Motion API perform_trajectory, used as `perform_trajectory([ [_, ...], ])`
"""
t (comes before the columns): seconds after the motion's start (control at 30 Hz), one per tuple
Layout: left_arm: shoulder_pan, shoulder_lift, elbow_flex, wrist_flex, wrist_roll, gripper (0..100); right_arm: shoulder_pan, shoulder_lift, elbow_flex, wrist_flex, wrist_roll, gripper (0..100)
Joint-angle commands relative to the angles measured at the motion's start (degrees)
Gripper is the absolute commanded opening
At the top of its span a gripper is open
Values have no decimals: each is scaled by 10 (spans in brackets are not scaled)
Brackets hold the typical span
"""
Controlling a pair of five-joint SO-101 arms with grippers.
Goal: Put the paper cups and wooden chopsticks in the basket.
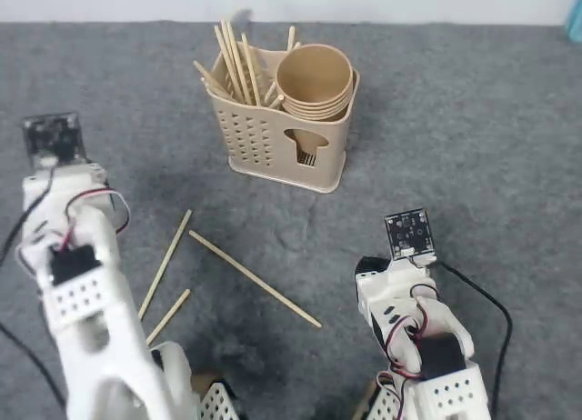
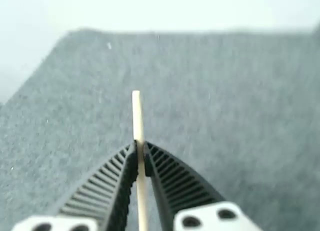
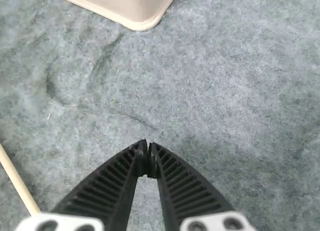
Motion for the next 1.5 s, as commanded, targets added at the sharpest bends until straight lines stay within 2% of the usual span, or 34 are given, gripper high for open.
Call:
perform_trajectory([
  [0.0,1,-106,7,-19,36,12,4,-3,11,0,11,9],
  [0.3,2,-281,4,-26,111,12,4,-3,11,0,11,9],
  [0.47,9,-365,7,-84,149,12,4,-3,11,0,11,9],
  [0.57,47,-388,7,-109,164,12,4,-3,11,0,10,9],
  [0.77,194,-382,7,-202,163,12,4,-3,11,0,8,9],
  [0.9,294,-345,7,-345,160,11,4,-3,11,0,8,9],
  [1.0,339,-284,-5,-458,159,11,4,-3,11,0,9,9],
  [1.27,364,-16,-166,-484,162,11,4,-3,11,0,10,9],
  [1.4,365,108,-243,-555,163,11,4,-3,11,0,10,9],
  [1.47,363,154,-262,-560,163,11,4,-3,11,0,10,9],
])
